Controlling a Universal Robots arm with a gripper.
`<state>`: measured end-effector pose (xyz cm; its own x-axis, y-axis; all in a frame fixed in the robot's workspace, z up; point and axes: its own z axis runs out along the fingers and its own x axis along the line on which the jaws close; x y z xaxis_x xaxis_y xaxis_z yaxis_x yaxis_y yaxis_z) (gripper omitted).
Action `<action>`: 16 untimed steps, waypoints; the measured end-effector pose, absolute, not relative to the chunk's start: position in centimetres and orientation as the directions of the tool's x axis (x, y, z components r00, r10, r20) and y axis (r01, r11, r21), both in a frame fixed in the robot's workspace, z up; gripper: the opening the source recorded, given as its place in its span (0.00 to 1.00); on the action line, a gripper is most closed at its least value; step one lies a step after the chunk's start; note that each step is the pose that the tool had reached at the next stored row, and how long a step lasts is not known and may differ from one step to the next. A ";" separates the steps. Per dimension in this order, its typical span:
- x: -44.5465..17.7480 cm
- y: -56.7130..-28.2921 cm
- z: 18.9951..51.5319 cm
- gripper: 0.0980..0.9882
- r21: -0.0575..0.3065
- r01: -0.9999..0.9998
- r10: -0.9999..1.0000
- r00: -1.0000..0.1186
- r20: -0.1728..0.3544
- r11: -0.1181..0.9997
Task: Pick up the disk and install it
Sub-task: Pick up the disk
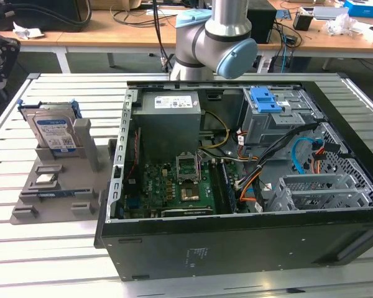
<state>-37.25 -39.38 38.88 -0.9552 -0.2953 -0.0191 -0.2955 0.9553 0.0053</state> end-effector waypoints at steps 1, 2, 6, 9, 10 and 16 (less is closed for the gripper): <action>-37.3 -39.4 38.9 0.01 0.005 -0.321 -0.321 -0.947 -0.019 0.947; -37.3 -39.4 38.9 0.01 0.005 -0.343 -0.343 -0.939 -0.019 0.939; -37.3 -39.4 38.9 0.01 0.005 -0.448 -0.447 -0.894 -0.019 0.894; -37.3 -39.4 38.9 0.01 0.005 -0.496 -0.496 -0.868 -0.019 0.868; -37.3 -39.4 38.9 0.01 0.005 -0.512 -0.512 -0.859 -0.019 0.859; -37.3 -39.4 38.9 0.01 0.005 -0.609 -0.608 -0.793 -0.019 0.793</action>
